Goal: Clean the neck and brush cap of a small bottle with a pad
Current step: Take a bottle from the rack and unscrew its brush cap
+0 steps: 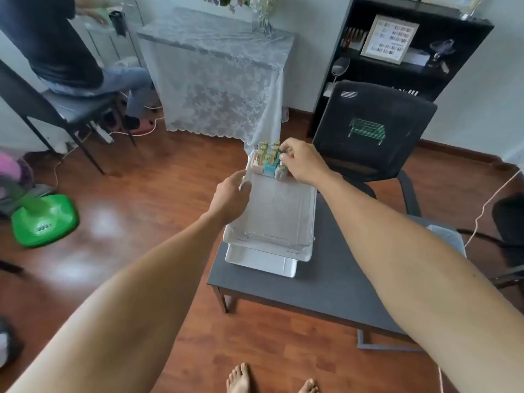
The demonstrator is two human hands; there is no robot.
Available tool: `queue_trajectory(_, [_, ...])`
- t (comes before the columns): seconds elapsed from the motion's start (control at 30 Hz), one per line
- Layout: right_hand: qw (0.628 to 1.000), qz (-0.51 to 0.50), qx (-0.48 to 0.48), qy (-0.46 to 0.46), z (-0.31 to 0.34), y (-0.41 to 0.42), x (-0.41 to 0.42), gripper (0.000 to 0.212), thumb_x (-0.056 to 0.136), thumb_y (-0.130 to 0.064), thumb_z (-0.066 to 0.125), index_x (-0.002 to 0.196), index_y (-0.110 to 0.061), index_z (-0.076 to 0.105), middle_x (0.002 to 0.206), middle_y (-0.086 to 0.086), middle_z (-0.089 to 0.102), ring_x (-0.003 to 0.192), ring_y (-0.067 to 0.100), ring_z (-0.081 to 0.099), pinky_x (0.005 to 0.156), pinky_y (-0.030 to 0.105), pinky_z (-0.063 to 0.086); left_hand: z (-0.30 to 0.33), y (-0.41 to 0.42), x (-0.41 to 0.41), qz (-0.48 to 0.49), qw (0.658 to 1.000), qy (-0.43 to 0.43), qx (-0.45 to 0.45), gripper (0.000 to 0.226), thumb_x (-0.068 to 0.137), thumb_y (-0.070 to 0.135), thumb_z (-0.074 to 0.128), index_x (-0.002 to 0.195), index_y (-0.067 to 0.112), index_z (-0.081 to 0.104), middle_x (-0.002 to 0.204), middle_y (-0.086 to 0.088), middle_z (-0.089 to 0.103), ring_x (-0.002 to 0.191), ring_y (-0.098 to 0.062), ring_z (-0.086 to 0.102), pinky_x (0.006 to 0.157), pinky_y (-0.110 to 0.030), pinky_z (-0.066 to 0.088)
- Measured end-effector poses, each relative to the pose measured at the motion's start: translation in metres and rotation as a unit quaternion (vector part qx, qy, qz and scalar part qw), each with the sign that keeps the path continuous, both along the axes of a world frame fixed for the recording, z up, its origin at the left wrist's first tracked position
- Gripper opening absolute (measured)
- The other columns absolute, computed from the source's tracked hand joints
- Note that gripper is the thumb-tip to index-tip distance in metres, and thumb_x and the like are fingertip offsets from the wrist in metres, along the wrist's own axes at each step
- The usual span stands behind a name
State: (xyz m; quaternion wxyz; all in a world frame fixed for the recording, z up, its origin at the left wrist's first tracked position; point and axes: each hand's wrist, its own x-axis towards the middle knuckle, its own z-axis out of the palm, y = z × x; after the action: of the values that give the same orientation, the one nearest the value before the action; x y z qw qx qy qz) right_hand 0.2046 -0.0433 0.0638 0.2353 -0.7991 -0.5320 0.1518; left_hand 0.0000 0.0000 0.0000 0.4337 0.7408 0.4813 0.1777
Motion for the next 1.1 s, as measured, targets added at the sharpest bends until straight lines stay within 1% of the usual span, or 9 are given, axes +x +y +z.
queue_trajectory(0.2, [1.000,0.010,-0.024,0.000,0.000,0.012,0.009,0.010,0.101,-0.018,0.065,0.108,-0.015,0.071,0.100,0.007,0.069,0.089,0.022,0.066,0.070,0.031,0.048,-0.002,-0.002,-0.004,0.006,1.000,-0.023,-0.013,0.048,0.107,0.031,0.044,0.152,0.024,0.056,0.147,-0.002,0.065,0.131,-0.023,0.063,0.110,-0.048,0.052])
queue_trajectory(0.37, [1.000,0.006,-0.016,-0.006,-0.006,0.011,0.012,0.008,0.102,-0.018,0.064,0.105,-0.014,0.070,0.096,0.005,0.068,0.084,0.018,0.064,0.069,0.031,0.048,-0.002,-0.002,-0.004,0.003,1.000,-0.024,-0.013,0.048,0.107,0.029,0.043,0.152,0.023,0.055,0.148,-0.004,0.065,0.133,-0.025,0.062,0.109,-0.050,0.052])
queue_trajectory(0.57, [0.995,-0.044,0.044,0.077,-0.005,-0.017,0.017,0.010,0.101,-0.022,0.065,0.092,-0.018,0.066,0.078,-0.002,0.068,0.063,0.011,0.061,0.057,0.027,0.050,0.008,-0.001,0.001,0.032,0.999,-0.012,-0.030,0.045,0.105,0.020,0.050,0.149,0.017,0.060,0.150,-0.009,0.062,0.134,-0.029,0.061,0.111,-0.047,0.052])
queue_trajectory(0.63, [0.988,-0.067,0.061,0.127,-0.003,-0.029,0.019,0.013,0.102,-0.025,0.063,0.091,-0.018,0.065,0.079,0.001,0.072,0.056,0.009,0.065,0.051,0.022,0.050,0.015,-0.004,0.002,0.047,0.999,-0.013,-0.023,0.036,0.102,0.018,0.053,0.134,0.018,0.070,0.137,-0.007,0.070,0.123,-0.030,0.065,0.100,-0.044,0.057])
queue_trajectory(0.67, [0.983,-0.079,0.072,0.152,-0.002,-0.036,0.021,0.014,0.102,-0.025,0.062,0.091,-0.017,0.065,0.077,0.002,0.072,0.052,0.006,0.064,0.046,0.018,0.048,0.016,-0.005,0.004,0.048,0.999,-0.013,-0.005,0.025,0.100,0.017,0.055,0.114,0.022,0.074,0.118,-0.003,0.074,0.108,-0.029,0.067,0.084,-0.039,0.059])
queue_trajectory(0.73, [0.970,-0.098,0.102,0.198,0.000,-0.050,0.024,0.014,0.103,-0.023,0.061,0.092,-0.016,0.065,0.075,0.004,0.070,0.048,0.004,0.062,0.042,0.015,0.044,0.023,-0.008,0.008,0.045,0.998,-0.013,0.044,0.019,0.098,0.016,0.056,0.085,0.026,0.065,0.092,0.002,0.071,0.086,-0.025,0.061,0.066,-0.030,0.048])
queue_trajectory(0.8, [0.954,-0.119,0.137,0.240,0.002,-0.065,0.028,0.014,0.103,-0.019,0.062,0.091,-0.014,0.065,0.073,0.006,0.069,0.045,0.005,0.059,0.041,0.015,0.043,0.032,-0.014,0.015,0.033,0.997,-0.021,0.071,0.019,0.099,0.018,0.060,0.113,0.020,0.073,0.117,-0.003,0.076,0.103,-0.025,0.068,0.080,-0.029,0.050])
queue_trajectory(0.87, [0.937,-0.142,0.166,0.272,0.005,-0.080,0.033,0.015,0.103,-0.018,0.062,0.090,-0.011,0.066,0.070,0.007,0.067,0.043,0.005,0.056,0.040,0.017,0.042,0.040,-0.024,0.025,0.014,0.996,-0.035,0.081,0.043,0.101,0.020,0.066,0.143,0.014,0.063,0.140,-0.006,0.069,0.119,-0.022,0.067,0.092,-0.026,0.047])
queue_trajectory(1.1, [0.894,-0.182,0.223,0.343,0.020,-0.140,0.072,0.017,0.101,-0.016,0.062,0.085,-0.010,0.065,0.064,0.004,0.061,0.045,0.011,0.050,0.040,0.022,0.038,0.064,-0.081,0.091,-0.091,0.990,-0.069,0.078,0.046,0.097,0.020,0.073,0.142,0.013,0.066,0.134,-0.003,0.070,0.109,-0.019,0.070,0.096,-0.034,0.056])
